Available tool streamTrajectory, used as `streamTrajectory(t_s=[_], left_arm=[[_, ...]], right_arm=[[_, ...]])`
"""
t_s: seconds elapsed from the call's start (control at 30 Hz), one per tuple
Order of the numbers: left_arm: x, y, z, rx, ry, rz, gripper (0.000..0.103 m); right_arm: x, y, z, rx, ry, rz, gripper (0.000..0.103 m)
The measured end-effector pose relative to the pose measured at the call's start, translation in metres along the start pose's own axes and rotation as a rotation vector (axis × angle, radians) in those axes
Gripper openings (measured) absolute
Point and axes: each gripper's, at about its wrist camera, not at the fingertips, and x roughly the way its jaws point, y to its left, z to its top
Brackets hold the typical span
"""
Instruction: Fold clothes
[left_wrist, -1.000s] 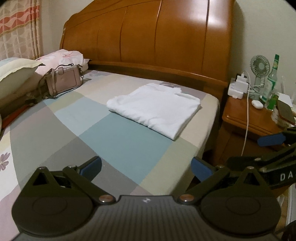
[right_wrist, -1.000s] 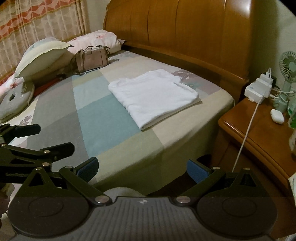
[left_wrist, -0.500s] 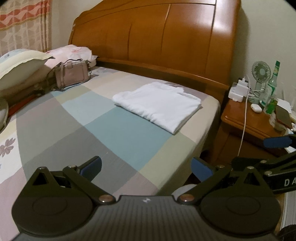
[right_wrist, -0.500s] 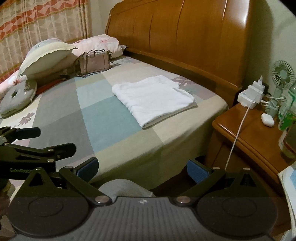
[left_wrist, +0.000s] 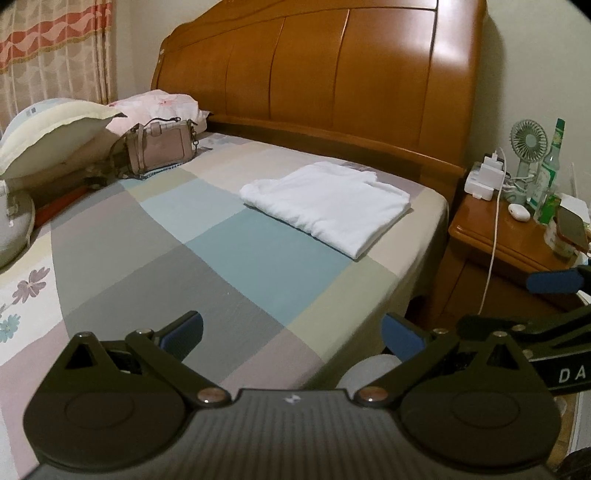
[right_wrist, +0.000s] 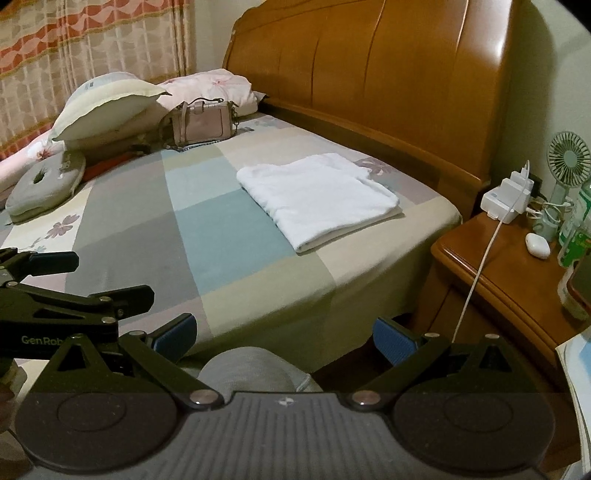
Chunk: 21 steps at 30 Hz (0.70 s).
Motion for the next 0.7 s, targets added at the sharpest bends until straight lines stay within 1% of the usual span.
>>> streamTrajectory(t_s=[0.7], left_arm=[[0.0,-0.0037,0.003,0.011,0.002,0.002,0.102]], right_arm=[[-0.0001,-0.0049,0.0003,0.016,0.0,0.011,0.103]])
